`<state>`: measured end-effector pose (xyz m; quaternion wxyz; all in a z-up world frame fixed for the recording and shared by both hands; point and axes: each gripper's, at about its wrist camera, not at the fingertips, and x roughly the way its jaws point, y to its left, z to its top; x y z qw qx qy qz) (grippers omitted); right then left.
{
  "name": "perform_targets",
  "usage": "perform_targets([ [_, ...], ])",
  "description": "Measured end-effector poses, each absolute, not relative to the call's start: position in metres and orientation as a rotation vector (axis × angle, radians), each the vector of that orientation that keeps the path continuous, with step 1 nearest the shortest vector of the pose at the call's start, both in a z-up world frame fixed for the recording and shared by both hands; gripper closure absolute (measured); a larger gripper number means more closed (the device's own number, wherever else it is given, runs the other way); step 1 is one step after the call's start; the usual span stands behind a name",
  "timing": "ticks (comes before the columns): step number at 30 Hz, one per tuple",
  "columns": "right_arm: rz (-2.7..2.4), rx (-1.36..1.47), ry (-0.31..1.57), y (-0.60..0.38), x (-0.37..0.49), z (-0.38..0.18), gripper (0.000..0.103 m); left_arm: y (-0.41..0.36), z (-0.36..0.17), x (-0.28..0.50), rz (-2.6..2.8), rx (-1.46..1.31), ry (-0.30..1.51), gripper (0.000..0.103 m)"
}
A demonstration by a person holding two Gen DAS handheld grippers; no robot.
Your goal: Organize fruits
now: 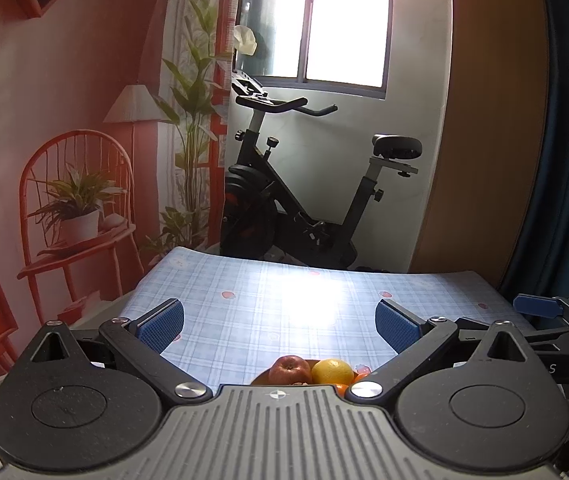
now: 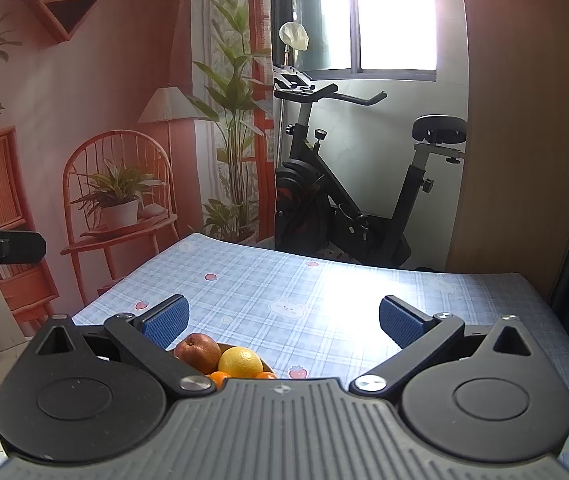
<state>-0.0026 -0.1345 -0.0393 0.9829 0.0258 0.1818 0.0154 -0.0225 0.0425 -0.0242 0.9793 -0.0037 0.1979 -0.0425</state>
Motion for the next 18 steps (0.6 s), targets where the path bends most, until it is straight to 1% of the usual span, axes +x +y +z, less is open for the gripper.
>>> perform_targets([
  [18, 0.021, 0.093, 0.389, -0.1415, -0.0017, -0.0363, 0.0, 0.0368, -0.0238, -0.0295, -0.05, 0.038, 0.377, 0.0],
])
